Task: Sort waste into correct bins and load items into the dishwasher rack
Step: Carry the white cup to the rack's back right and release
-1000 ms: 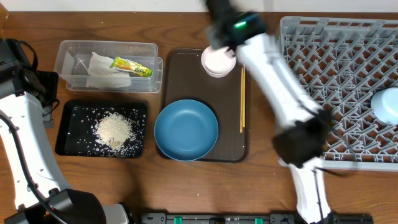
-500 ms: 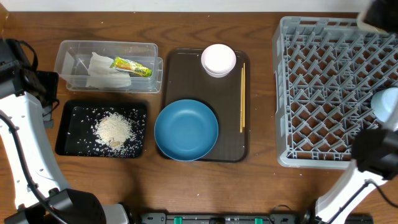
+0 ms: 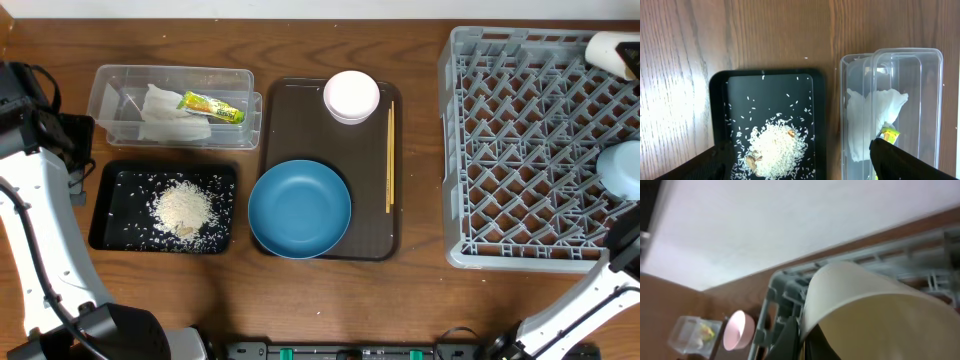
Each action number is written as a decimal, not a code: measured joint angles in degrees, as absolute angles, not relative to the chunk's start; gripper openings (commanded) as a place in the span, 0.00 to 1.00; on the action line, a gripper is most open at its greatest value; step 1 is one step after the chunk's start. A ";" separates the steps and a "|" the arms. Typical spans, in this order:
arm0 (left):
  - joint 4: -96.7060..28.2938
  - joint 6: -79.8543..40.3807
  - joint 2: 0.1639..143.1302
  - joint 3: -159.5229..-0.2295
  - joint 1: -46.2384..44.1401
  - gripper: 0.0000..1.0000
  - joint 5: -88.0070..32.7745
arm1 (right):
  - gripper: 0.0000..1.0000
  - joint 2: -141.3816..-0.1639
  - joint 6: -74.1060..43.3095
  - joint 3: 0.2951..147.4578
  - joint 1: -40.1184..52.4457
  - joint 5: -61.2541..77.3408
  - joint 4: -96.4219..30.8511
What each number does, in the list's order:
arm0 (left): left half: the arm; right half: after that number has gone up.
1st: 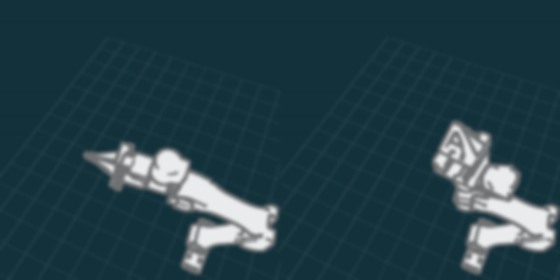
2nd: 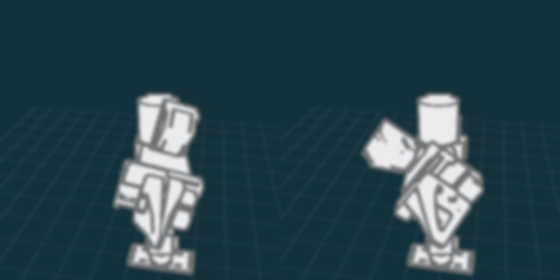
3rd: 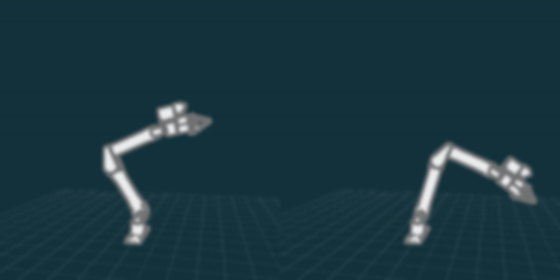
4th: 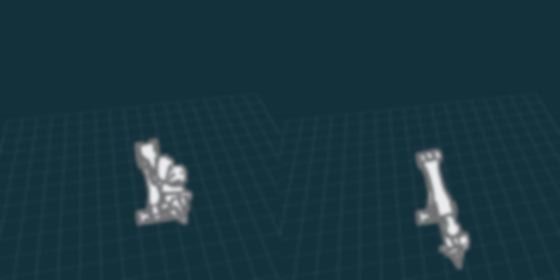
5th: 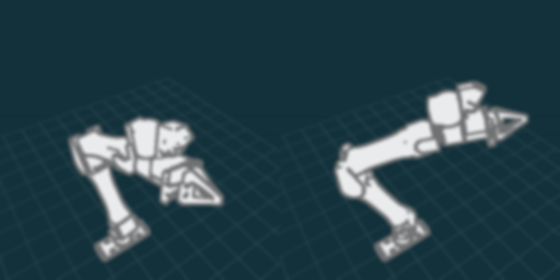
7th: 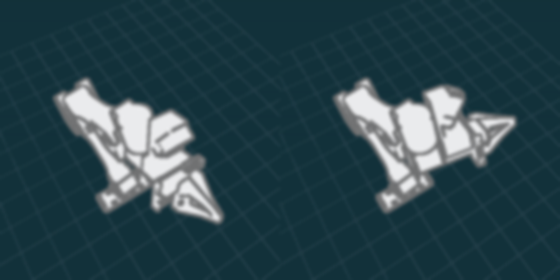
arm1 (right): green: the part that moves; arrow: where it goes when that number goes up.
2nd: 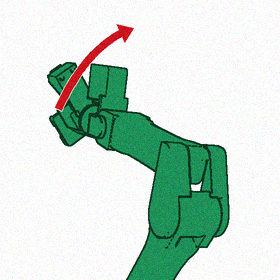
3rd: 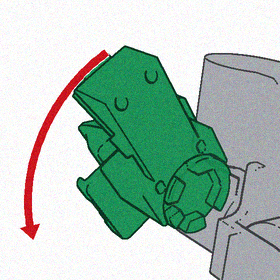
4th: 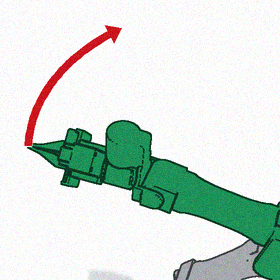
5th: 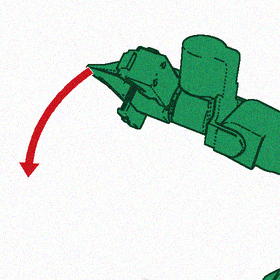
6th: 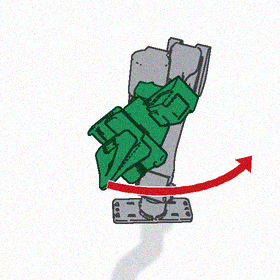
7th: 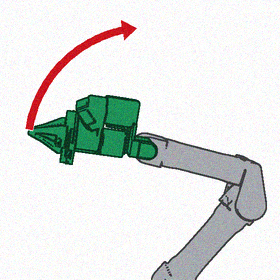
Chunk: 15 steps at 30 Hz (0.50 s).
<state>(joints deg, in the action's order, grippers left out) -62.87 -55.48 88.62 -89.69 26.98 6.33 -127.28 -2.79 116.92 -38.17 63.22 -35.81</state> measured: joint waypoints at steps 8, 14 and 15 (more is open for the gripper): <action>-62.92 -55.48 88.62 -89.69 26.98 0.89 6.35 | 0.01 -129.91 -10.70 111.02 -38.41 68.77 -22.13; -62.87 -55.48 88.62 -89.69 26.98 0.89 6.35 | 0.01 -135.70 -13.52 110.76 -38.46 70.57 -21.76; -62.87 -55.48 88.62 -89.69 26.98 0.89 6.33 | 0.01 -136.42 -13.65 110.76 -38.48 71.94 -21.67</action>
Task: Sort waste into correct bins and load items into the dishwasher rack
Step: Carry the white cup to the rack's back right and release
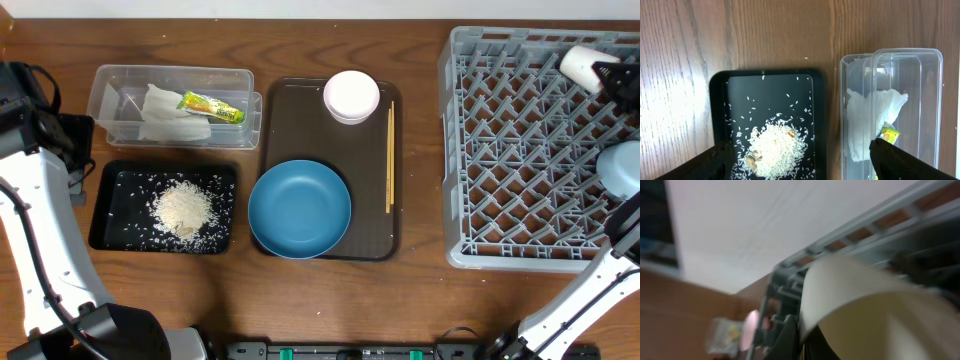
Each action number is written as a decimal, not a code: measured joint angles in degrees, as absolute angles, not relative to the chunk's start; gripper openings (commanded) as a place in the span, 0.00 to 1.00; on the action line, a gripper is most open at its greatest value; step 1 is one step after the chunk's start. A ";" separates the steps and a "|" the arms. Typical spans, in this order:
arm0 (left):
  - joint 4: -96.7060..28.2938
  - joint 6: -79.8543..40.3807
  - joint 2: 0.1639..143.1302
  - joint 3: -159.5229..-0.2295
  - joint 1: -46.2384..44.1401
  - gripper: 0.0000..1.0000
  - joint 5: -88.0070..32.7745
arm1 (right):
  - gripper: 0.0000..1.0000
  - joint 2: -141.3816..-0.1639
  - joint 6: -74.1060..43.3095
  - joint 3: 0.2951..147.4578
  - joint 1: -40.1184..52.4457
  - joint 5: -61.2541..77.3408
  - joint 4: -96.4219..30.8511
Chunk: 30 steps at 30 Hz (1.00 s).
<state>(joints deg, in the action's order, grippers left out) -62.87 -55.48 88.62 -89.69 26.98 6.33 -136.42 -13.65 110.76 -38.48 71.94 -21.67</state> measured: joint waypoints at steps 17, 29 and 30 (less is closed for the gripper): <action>-62.87 -55.48 88.62 -89.69 27.00 0.89 6.35 | 0.04 -136.62 -14.28 110.78 -44.03 71.13 -30.65; -62.87 -55.48 88.62 -89.69 26.98 0.89 6.33 | 0.22 -128.90 -11.22 110.21 -44.99 52.40 -45.69; -62.87 -55.48 88.62 -89.69 27.00 0.89 6.33 | 0.26 -127.72 -11.55 110.19 -45.01 50.65 -46.15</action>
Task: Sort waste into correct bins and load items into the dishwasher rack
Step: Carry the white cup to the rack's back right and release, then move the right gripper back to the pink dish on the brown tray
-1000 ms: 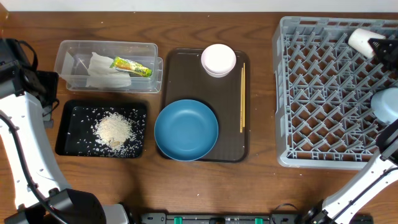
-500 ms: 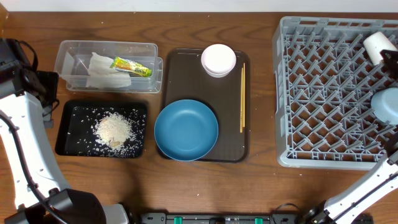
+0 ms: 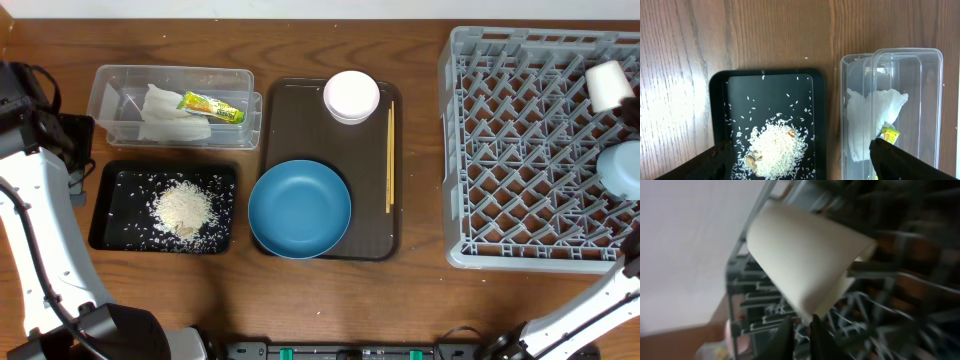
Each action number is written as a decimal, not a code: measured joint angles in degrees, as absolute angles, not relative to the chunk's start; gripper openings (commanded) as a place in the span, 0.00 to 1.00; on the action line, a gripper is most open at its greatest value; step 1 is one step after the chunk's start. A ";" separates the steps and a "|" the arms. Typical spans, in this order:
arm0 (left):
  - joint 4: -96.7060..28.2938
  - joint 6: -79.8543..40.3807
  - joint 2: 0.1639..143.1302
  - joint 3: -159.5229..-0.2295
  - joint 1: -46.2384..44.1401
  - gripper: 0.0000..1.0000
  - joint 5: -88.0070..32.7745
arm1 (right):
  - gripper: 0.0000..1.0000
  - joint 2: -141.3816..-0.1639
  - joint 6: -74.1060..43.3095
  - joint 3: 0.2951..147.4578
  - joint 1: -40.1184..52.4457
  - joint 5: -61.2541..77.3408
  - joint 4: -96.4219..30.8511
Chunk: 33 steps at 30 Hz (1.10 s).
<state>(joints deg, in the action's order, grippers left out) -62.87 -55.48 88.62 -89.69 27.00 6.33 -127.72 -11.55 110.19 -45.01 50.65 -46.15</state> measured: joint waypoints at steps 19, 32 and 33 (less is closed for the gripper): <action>-62.87 -55.48 88.62 -89.69 26.98 0.89 6.35 | 0.01 -114.56 -16.73 110.17 -31.81 23.38 -45.50; -62.87 -55.48 88.62 -89.69 26.98 0.89 6.35 | 0.47 -114.59 -4.86 110.13 -3.73 19.38 -46.09; -62.87 -55.48 88.62 -89.69 27.00 0.89 6.35 | 0.51 -114.61 -4.23 110.13 -0.56 19.16 -45.32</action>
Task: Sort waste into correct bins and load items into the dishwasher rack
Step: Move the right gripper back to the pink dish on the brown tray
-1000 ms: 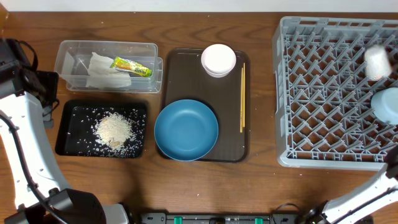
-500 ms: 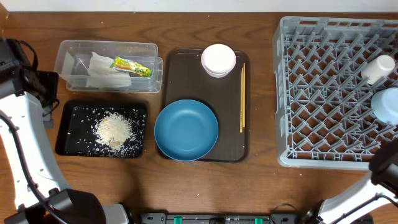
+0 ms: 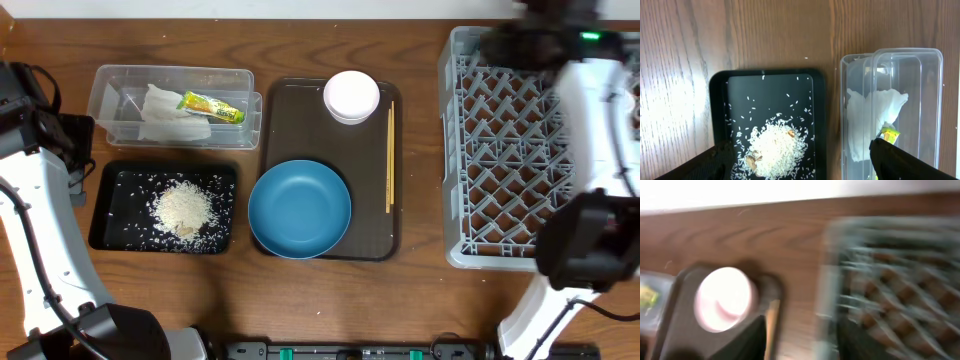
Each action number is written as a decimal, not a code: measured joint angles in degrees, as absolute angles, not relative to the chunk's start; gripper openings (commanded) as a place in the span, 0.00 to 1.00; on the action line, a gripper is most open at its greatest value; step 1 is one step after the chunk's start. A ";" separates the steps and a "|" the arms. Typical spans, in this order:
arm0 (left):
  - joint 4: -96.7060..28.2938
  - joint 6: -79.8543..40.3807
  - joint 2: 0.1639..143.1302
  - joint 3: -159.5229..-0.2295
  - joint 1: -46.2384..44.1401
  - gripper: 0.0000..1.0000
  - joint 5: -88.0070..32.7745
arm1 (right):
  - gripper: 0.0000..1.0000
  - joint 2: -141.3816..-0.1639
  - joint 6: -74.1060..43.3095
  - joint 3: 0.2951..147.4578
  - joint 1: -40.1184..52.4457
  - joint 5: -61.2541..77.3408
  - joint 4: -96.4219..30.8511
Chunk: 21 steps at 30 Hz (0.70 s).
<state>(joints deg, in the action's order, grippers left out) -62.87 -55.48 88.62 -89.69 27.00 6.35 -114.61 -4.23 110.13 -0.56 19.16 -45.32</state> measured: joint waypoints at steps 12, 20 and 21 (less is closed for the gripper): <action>-62.87 -55.48 88.62 -89.69 27.00 0.89 6.35 | 0.70 -125.64 -0.95 110.24 26.20 4.58 -27.70; -62.87 -55.48 88.62 -89.69 26.98 0.89 6.33 | 0.67 -136.77 -0.03 109.84 34.04 -3.53 -27.46; -62.87 -55.48 88.62 -89.69 26.98 0.89 6.35 | 0.65 -137.03 0.23 109.82 34.61 -4.71 -27.75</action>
